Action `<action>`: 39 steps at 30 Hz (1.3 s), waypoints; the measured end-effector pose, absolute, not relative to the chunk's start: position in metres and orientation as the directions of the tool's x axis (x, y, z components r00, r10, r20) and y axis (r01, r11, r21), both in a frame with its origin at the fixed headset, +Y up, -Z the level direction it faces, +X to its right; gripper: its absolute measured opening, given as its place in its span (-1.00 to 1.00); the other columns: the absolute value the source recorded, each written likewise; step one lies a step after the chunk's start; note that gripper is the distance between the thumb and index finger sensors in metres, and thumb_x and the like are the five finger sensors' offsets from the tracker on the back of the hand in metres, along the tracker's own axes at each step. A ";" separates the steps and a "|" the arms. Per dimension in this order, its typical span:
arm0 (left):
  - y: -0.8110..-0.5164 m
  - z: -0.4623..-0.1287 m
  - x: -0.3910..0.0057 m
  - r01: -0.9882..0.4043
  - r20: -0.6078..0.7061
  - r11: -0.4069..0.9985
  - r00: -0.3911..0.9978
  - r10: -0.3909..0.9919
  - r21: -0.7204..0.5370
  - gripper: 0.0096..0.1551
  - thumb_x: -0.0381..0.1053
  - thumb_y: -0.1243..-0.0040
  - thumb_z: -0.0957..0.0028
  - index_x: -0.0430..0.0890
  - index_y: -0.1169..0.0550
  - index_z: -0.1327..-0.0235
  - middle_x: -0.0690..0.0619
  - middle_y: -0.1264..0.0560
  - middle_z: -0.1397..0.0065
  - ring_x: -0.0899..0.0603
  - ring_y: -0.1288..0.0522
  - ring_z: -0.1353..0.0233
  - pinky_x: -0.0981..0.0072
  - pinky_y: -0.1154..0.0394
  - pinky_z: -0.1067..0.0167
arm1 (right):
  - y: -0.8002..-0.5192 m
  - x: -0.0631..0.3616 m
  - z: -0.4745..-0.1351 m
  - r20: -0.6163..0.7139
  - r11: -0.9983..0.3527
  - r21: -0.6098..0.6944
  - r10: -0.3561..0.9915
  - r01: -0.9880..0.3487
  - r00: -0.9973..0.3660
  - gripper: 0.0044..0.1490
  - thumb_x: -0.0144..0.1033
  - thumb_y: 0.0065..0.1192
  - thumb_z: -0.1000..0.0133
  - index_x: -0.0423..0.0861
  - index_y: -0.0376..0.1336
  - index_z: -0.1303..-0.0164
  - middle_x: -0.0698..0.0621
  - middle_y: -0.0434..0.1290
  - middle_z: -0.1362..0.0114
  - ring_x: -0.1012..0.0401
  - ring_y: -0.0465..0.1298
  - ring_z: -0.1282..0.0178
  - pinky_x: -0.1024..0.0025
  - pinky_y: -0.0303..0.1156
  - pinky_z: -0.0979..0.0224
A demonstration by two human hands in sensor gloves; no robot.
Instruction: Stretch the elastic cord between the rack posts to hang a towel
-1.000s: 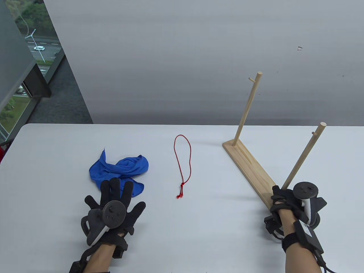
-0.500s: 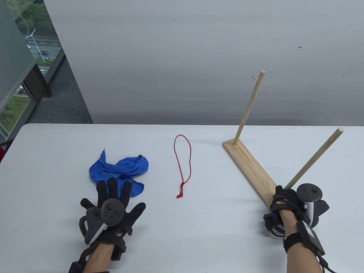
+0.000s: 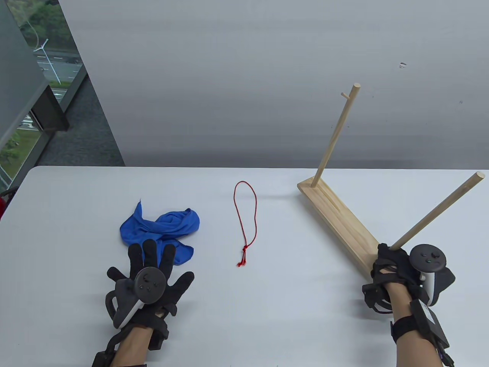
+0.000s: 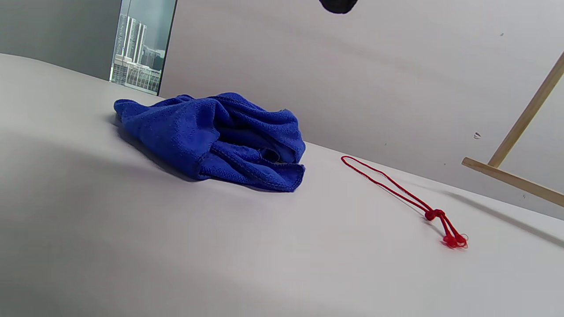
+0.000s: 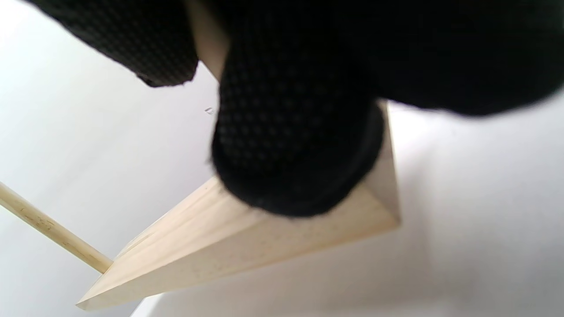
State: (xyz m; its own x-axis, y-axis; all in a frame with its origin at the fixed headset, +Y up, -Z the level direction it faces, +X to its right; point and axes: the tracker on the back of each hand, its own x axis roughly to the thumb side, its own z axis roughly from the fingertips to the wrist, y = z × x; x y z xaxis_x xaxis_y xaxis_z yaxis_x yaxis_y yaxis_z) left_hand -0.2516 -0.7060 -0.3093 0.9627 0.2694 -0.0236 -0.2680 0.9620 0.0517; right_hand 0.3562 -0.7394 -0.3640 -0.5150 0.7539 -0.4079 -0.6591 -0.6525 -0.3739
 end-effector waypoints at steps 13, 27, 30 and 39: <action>-0.707 -0.310 -0.254 -0.275 -0.034 0.960 0.960 0.277 0.054 0.14 0.82 0.23 0.25 0.31 -0.17 -0.63 -0.03 0.14 -0.79 -0.35 0.26 -0.76 -0.68 0.31 -0.24 | -0.700 0.361 -0.354 -0.230 -0.658 -0.341 0.751 -0.671 -0.619 -0.35 0.03 0.19 -0.03 -0.28 0.39 0.00 -0.20 0.63 0.33 0.23 0.70 0.60 0.44 0.61 0.59; -0.708 -0.309 -0.257 -0.285 -0.044 0.957 0.957 0.287 0.046 0.14 0.82 0.23 0.25 0.30 -0.17 -0.63 -0.03 0.13 -0.79 -0.35 0.26 -0.76 -0.67 0.30 -0.25 | -0.682 0.331 -0.344 -0.027 -0.687 -0.238 0.712 -0.687 -0.702 -0.37 0.08 0.15 -0.03 -0.20 0.41 0.04 -0.13 0.63 0.38 0.30 0.66 0.65 0.50 0.59 0.62; -0.708 -0.309 -0.257 -0.284 -0.046 0.958 0.957 0.286 0.045 0.14 0.81 0.24 0.24 0.30 -0.17 -0.63 -0.03 0.13 -0.79 -0.34 0.26 -0.76 -0.67 0.30 -0.25 | -0.682 0.321 -0.342 0.009 -0.696 -0.211 0.701 -0.686 -0.713 -0.38 0.09 0.14 -0.03 -0.19 0.42 0.04 -0.12 0.63 0.39 0.31 0.66 0.66 0.50 0.58 0.62; -0.708 -0.309 -0.258 -0.288 -0.053 0.957 0.956 0.290 0.041 0.14 0.81 0.24 0.24 0.30 -0.17 -0.63 -0.03 0.13 -0.79 -0.34 0.25 -0.76 -0.67 0.30 -0.26 | -0.689 0.289 -0.338 0.119 -0.725 -0.107 0.670 -0.681 -0.733 -0.38 0.10 0.14 -0.03 -0.18 0.42 0.04 -0.12 0.63 0.39 0.31 0.66 0.66 0.51 0.58 0.63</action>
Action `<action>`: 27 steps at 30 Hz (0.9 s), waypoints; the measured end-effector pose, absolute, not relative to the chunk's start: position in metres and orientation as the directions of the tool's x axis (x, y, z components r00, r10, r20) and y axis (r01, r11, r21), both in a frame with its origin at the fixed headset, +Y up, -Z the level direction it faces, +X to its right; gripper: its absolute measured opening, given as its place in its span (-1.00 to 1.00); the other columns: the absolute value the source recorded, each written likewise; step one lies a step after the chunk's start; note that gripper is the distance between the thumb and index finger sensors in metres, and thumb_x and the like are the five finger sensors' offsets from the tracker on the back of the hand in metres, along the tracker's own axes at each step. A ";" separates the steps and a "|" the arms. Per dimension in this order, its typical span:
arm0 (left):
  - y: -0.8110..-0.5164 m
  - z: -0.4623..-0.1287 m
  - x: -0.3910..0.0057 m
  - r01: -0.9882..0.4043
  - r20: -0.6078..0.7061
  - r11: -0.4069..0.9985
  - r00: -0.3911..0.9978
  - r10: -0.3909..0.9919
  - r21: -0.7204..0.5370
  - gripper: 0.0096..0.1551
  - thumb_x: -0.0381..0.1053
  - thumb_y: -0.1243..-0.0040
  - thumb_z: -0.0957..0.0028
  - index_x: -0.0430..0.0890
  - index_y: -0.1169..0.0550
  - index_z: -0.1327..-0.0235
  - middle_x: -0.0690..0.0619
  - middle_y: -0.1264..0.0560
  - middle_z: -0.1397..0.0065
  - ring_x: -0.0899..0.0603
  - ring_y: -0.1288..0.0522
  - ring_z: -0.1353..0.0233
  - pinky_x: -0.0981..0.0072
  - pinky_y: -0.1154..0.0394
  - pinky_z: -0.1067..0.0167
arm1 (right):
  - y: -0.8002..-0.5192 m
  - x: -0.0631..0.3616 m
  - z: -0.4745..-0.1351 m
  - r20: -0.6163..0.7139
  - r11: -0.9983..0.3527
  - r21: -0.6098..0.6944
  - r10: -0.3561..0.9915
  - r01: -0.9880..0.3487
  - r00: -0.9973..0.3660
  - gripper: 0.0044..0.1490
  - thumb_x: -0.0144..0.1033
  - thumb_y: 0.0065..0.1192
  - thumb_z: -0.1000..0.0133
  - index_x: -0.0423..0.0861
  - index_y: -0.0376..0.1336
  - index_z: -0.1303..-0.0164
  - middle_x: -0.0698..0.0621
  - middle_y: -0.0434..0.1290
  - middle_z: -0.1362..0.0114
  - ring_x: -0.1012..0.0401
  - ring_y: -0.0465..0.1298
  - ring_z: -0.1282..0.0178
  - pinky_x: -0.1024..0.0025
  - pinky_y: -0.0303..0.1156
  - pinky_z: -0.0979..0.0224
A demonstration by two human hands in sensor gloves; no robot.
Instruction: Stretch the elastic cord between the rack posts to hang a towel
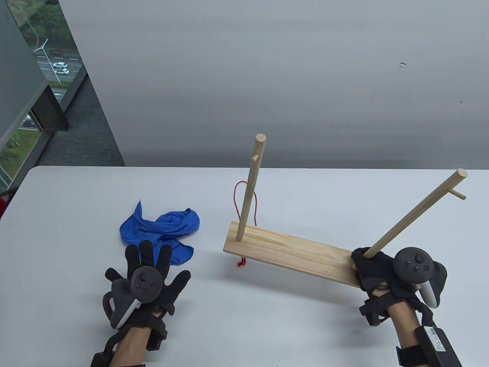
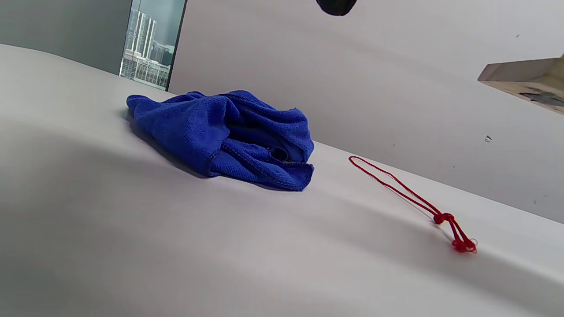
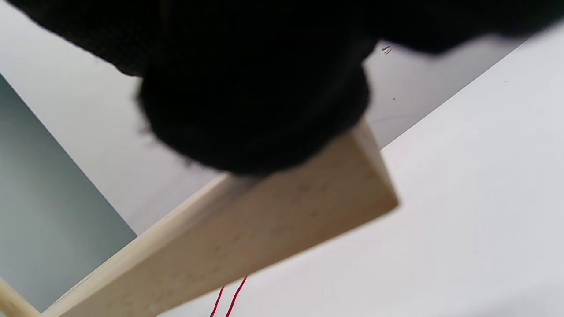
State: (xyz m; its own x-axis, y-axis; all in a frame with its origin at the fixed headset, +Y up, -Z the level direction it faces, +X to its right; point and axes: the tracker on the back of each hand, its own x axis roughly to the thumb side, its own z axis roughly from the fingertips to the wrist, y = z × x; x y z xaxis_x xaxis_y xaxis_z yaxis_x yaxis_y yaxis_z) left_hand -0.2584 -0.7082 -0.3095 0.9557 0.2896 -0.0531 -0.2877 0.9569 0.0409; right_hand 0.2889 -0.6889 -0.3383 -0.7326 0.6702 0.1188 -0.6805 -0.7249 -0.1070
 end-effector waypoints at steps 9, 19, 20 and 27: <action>-0.709 -0.309 -0.259 -0.292 -0.060 0.956 0.954 0.294 0.037 0.14 0.81 0.24 0.24 0.29 -0.17 -0.63 -0.03 0.13 -0.79 -0.34 0.25 -0.76 -0.66 0.30 -0.26 | -0.705 0.263 -0.342 0.177 -0.763 -0.015 0.634 -0.647 -0.753 -0.38 0.10 0.13 -0.03 -0.16 0.42 0.04 -0.11 0.63 0.38 0.30 0.66 0.65 0.50 0.58 0.61; -0.709 -0.310 -0.260 -0.294 -0.065 0.955 0.953 0.296 0.037 0.13 0.80 0.24 0.24 0.29 -0.18 -0.63 -0.04 0.12 -0.79 -0.34 0.24 -0.76 -0.66 0.29 -0.26 | -0.734 0.246 -0.349 0.175 -0.778 0.094 0.627 -0.621 -0.759 -0.38 0.10 0.13 -0.03 -0.16 0.41 0.01 -0.13 0.63 0.35 0.29 0.66 0.62 0.48 0.58 0.58; -0.710 -0.310 -0.261 -0.294 -0.065 0.955 0.953 0.296 0.035 0.13 0.80 0.24 0.23 0.29 -0.18 -0.63 -0.04 0.12 -0.79 -0.34 0.24 -0.76 -0.66 0.29 -0.26 | -0.737 0.245 -0.350 0.174 -0.781 0.108 0.624 -0.615 -0.762 -0.38 0.10 0.13 -0.03 -0.16 0.41 0.01 -0.13 0.62 0.35 0.29 0.66 0.61 0.48 0.58 0.58; -0.711 -0.310 -0.261 -0.297 -0.066 0.955 0.952 0.298 0.028 0.13 0.80 0.24 0.23 0.29 -0.19 -0.63 -0.04 0.11 -0.79 -0.34 0.24 -0.76 -0.66 0.29 -0.27 | -0.749 0.242 -0.354 0.158 -0.781 0.147 0.624 -0.607 -0.765 -0.38 0.10 0.13 -0.03 -0.16 0.41 0.00 -0.13 0.62 0.33 0.28 0.67 0.60 0.47 0.59 0.56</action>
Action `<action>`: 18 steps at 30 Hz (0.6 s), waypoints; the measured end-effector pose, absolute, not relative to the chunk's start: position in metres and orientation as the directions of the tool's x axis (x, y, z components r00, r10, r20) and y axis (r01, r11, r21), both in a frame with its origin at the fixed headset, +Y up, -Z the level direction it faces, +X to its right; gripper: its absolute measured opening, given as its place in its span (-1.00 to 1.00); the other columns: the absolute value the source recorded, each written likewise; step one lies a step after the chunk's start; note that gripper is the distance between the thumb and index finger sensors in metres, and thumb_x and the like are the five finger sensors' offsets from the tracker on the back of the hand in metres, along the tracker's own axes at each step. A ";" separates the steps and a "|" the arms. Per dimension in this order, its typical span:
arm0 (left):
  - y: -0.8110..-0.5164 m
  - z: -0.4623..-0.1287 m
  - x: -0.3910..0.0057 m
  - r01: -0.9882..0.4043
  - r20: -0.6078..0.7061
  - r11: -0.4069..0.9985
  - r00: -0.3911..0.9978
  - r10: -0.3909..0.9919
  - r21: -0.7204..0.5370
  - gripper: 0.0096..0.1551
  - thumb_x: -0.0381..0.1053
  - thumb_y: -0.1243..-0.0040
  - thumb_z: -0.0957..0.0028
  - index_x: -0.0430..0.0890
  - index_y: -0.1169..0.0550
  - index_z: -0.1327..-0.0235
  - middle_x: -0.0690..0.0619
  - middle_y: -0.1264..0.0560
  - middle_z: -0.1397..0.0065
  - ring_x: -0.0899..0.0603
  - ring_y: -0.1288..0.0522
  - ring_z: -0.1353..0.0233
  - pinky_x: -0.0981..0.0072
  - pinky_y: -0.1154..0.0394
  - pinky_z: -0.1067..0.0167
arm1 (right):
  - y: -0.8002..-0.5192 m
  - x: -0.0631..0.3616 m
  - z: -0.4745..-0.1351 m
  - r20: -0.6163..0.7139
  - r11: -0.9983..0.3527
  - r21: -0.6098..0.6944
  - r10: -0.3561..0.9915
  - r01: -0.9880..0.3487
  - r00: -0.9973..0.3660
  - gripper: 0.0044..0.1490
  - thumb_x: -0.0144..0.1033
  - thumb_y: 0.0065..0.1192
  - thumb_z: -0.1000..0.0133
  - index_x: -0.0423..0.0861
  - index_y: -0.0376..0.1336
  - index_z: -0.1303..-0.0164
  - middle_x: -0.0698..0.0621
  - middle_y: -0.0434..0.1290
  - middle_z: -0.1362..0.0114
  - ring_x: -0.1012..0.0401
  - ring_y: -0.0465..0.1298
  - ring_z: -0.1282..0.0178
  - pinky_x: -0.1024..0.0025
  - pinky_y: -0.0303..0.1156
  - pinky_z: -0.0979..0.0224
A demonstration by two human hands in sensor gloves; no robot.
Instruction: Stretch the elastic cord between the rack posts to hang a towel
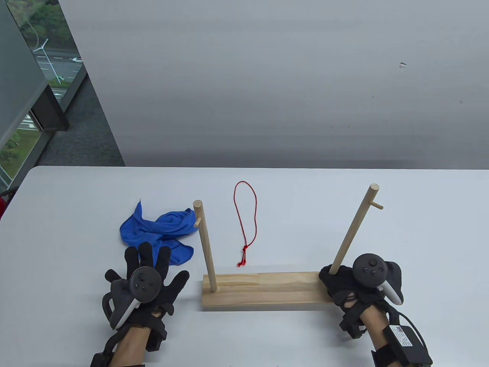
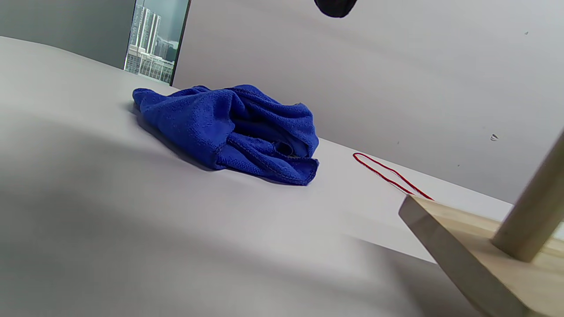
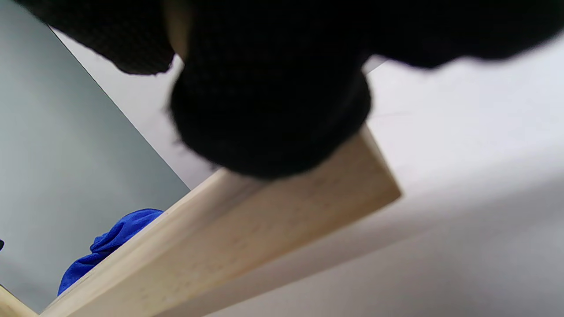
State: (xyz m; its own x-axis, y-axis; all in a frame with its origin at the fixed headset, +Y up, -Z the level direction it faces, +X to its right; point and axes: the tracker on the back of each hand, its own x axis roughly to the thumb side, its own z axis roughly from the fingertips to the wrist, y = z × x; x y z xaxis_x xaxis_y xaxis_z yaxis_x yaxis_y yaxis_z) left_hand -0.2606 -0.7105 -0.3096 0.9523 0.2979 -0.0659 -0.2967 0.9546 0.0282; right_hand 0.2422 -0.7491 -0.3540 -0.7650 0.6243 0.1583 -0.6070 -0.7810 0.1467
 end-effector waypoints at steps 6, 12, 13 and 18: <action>-0.711 -0.310 -0.261 -0.299 -0.067 0.954 0.952 0.300 0.026 0.12 0.80 0.24 0.23 0.29 -0.19 -0.62 -0.04 0.11 -0.79 -0.34 0.23 -0.76 -0.66 0.28 -0.27 | -0.755 0.241 -0.355 0.149 -0.785 0.167 0.618 -0.596 -0.772 -0.38 0.09 0.13 -0.03 -0.16 0.40 -0.01 -0.14 0.62 0.32 0.27 0.67 0.59 0.46 0.59 0.55; -0.712 -0.310 -0.261 -0.303 -0.068 0.953 0.950 0.304 0.025 0.12 0.80 0.23 0.23 0.28 -0.19 -0.62 -0.04 0.11 -0.79 -0.34 0.23 -0.76 -0.66 0.28 -0.27 | -0.763 0.243 -0.355 0.129 -0.784 0.182 0.618 -0.594 -0.776 -0.37 0.09 0.13 -0.03 -0.17 0.40 -0.02 -0.14 0.63 0.31 0.26 0.68 0.57 0.44 0.60 0.54; -0.712 -0.310 -0.261 -0.303 -0.068 0.953 0.950 0.304 0.024 0.12 0.80 0.23 0.23 0.28 -0.19 -0.62 -0.04 0.11 -0.79 -0.34 0.23 -0.76 -0.66 0.28 -0.27 | -0.764 0.243 -0.355 0.126 -0.783 0.185 0.618 -0.593 -0.776 -0.37 0.09 0.13 -0.04 -0.17 0.40 -0.02 -0.14 0.63 0.30 0.27 0.68 0.57 0.44 0.60 0.53; -0.713 -0.311 -0.261 -0.303 -0.072 0.953 0.950 0.304 0.021 0.13 0.79 0.23 0.22 0.27 -0.18 -0.63 -0.05 0.10 -0.79 -0.34 0.22 -0.76 -0.66 0.28 -0.27 | -0.768 0.245 -0.355 0.115 -0.781 0.194 0.619 -0.594 -0.777 -0.36 0.08 0.14 -0.03 -0.18 0.40 -0.03 -0.14 0.64 0.28 0.26 0.69 0.55 0.42 0.61 0.51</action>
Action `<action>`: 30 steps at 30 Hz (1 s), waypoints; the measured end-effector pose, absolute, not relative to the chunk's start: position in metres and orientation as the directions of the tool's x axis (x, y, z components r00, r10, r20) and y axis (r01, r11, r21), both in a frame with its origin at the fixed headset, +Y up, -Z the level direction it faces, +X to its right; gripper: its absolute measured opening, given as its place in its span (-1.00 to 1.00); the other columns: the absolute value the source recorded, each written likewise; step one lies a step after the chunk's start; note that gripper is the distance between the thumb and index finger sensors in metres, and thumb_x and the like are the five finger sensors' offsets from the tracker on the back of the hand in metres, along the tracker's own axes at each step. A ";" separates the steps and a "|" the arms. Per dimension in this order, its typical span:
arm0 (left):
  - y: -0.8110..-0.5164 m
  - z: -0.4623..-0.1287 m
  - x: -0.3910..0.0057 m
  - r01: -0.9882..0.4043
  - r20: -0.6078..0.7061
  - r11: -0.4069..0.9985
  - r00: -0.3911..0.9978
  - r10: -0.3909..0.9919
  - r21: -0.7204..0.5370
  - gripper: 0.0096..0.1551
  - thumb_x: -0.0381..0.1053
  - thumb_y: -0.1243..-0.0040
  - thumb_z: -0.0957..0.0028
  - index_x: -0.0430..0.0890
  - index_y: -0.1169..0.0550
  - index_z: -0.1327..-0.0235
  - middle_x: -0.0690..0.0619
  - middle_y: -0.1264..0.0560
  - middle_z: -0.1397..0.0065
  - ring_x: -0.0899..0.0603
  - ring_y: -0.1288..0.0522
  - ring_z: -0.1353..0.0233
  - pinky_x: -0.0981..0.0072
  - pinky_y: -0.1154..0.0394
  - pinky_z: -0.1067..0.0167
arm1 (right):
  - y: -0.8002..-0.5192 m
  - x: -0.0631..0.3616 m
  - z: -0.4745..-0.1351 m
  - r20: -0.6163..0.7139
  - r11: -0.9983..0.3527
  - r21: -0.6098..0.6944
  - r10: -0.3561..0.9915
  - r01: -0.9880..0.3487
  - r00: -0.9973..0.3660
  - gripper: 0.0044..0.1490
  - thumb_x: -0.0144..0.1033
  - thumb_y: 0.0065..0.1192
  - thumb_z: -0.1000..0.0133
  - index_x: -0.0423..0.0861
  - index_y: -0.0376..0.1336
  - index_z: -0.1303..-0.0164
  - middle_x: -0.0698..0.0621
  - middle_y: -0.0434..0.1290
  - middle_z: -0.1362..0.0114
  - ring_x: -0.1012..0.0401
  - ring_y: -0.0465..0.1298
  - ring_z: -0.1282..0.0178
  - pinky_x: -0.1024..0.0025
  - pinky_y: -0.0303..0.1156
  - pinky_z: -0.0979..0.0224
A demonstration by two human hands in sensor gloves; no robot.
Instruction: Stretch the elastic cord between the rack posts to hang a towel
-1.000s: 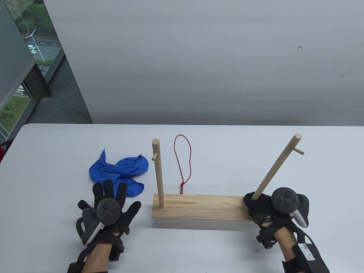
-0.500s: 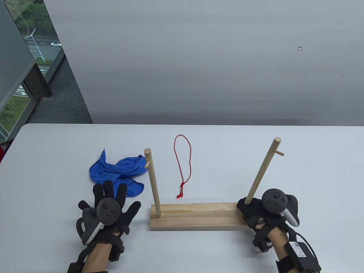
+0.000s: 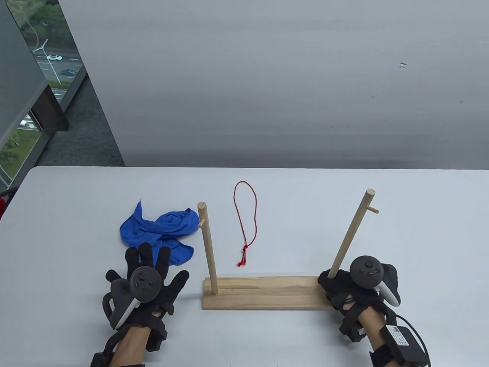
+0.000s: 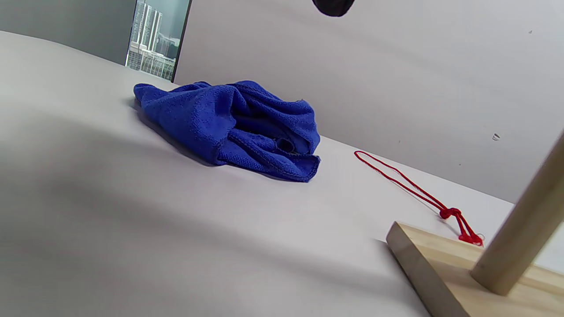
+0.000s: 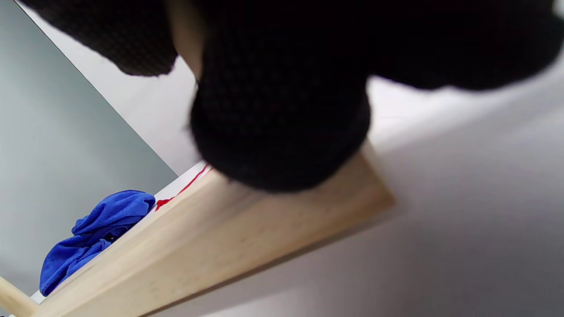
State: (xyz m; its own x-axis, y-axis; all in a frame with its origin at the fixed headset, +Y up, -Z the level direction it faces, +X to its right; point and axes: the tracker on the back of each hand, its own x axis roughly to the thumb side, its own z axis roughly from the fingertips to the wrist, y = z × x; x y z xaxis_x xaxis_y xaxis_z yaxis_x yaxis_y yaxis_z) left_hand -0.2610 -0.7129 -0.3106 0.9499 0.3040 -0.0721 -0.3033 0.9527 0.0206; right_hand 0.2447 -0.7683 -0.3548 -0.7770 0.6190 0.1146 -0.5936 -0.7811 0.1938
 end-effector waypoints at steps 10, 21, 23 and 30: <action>-0.714 -0.311 -0.261 -0.306 -0.079 0.952 0.949 0.306 0.015 0.12 0.76 0.21 0.19 0.24 -0.18 -0.64 -0.06 0.09 -0.79 -0.35 0.20 -0.76 -0.65 0.27 -0.28 | -0.773 0.247 -0.354 0.091 -0.772 0.205 0.627 -0.601 -0.774 -0.35 0.07 0.17 -0.02 -0.20 0.40 -0.03 -0.15 0.65 0.26 0.24 0.72 0.53 0.38 0.63 0.49; -0.702 -0.313 -0.263 -0.372 -0.042 0.914 0.923 0.383 0.165 -0.24 0.44 -0.25 0.08 0.01 -0.64 -0.24 -0.06 -0.57 -0.49 -0.36 -0.43 -0.58 -0.52 -0.19 -0.39 | -0.765 0.264 -0.337 -0.040 -0.649 0.303 0.723 -0.698 -0.690 -0.06 0.20 0.20 -0.04 -0.25 0.12 -0.39 -0.27 0.49 -0.15 0.04 0.69 0.18 0.14 0.61 0.21; -0.697 -0.315 -0.266 -0.422 -0.045 0.890 0.899 0.435 0.171 -0.35 0.37 -0.30 0.08 0.00 -0.71 -0.12 -0.06 -0.65 -0.39 -0.36 -0.53 -0.48 -0.46 -0.30 -0.36 | -0.756 0.268 -0.330 -0.011 -0.688 0.307 0.688 -0.657 -0.726 -0.05 0.23 0.17 -0.04 -0.22 0.10 -0.41 -0.25 0.46 -0.21 0.01 0.68 0.10 0.12 0.61 0.16; -0.681 -0.342 -0.256 -0.545 -0.025 0.837 0.837 0.547 0.056 -0.51 0.26 -0.38 0.08 0.02 -0.72 0.02 -0.03 -0.75 -0.09 -0.32 -0.70 -0.15 -0.18 -0.57 -0.10 | -0.729 0.277 -0.307 0.017 -0.751 0.151 0.652 -0.643 -0.758 -0.10 0.15 0.12 -0.08 -0.20 0.06 -0.44 -0.29 0.32 -0.37 -0.12 0.55 -0.19 -0.18 0.44 -0.13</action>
